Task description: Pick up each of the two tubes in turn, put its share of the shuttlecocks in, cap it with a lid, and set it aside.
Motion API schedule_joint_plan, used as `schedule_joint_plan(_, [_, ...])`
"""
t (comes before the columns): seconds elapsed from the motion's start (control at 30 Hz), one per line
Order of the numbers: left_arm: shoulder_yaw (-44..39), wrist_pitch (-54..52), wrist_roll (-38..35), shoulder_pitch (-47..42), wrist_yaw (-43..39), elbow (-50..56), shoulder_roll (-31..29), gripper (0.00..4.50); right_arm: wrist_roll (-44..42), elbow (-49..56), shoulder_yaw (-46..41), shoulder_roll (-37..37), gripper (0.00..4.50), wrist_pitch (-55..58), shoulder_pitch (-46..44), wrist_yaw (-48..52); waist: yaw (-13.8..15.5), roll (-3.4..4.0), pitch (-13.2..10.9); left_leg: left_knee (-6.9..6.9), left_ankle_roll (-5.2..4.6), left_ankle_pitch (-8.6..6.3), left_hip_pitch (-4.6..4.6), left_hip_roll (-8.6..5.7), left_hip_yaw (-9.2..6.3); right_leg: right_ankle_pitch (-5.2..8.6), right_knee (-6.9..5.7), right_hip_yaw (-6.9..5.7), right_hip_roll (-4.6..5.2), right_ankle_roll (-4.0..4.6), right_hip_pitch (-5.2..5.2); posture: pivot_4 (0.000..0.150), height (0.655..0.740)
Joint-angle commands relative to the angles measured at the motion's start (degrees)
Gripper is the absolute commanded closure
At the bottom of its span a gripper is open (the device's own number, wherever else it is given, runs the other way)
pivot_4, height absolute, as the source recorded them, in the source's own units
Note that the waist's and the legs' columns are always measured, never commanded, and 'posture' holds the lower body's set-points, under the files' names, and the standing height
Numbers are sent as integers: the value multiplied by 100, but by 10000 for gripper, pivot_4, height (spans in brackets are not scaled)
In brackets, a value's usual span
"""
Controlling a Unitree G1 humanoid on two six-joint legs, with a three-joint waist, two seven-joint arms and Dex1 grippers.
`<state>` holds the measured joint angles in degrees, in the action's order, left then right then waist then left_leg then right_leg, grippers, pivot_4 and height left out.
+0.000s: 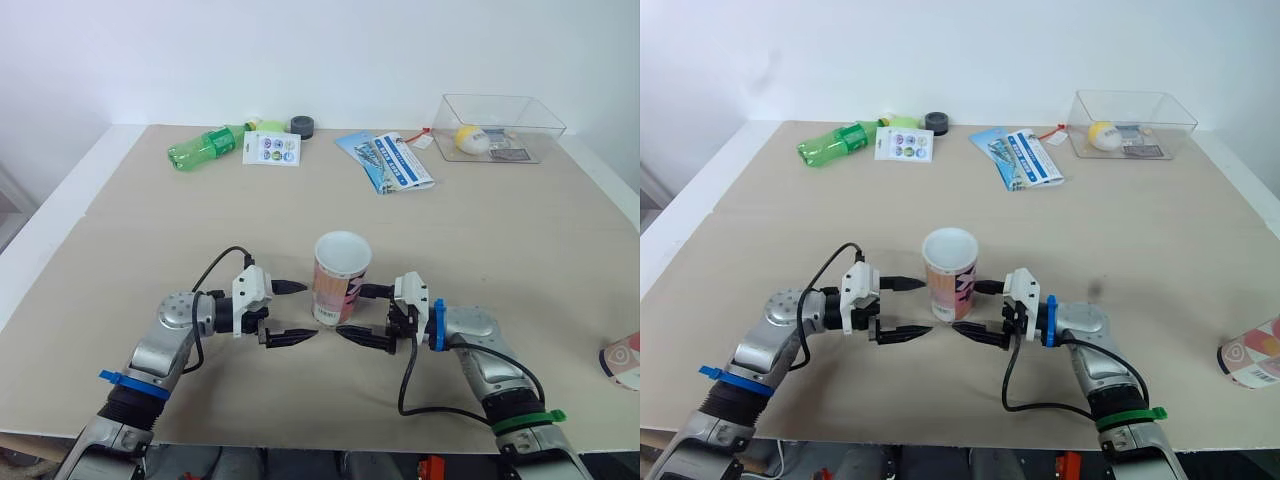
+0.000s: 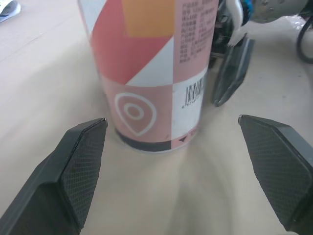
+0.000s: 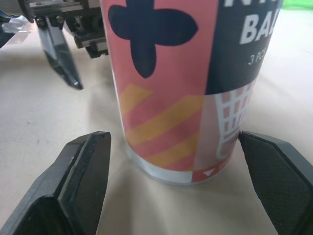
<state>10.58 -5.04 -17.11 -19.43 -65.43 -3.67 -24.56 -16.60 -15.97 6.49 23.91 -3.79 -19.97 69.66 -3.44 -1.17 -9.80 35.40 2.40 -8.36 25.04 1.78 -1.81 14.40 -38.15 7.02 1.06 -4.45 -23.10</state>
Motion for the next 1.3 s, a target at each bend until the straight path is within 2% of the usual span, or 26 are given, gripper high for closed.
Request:
schedule_joint_plan(0.03, [-141, 73, -141, 30, 139, 152, 98, 394, 62, -235, 132, -118, 0, -144, -169, 93, -2, -1, 0, 0, 0, 0, 0, 0, 0, -1, 0, 0, 0, 0, 0, 1500, 7400])
schedule_joint_plan(1.0, [-47, 186, -3, 301, 353, 260, 1, 394, 302, -1088, 549, -617, 0, -275, -872, 483, -107, -5, 3, -1, 1, 0, -6, 9, 1, -8, 0, 0, -7, 11, -1, 1500, 7400])
schedule_joint_plan(1.3, [-240, 201, -31, 461, 452, 435, -244, 394, 298, -1333, 533, -745, 0, -378, -959, 551, -130, -8, 3, -3, 1, 0, -19, 28, 4, -17, 0, 1, -21, 26, -1, 1500, 7400])
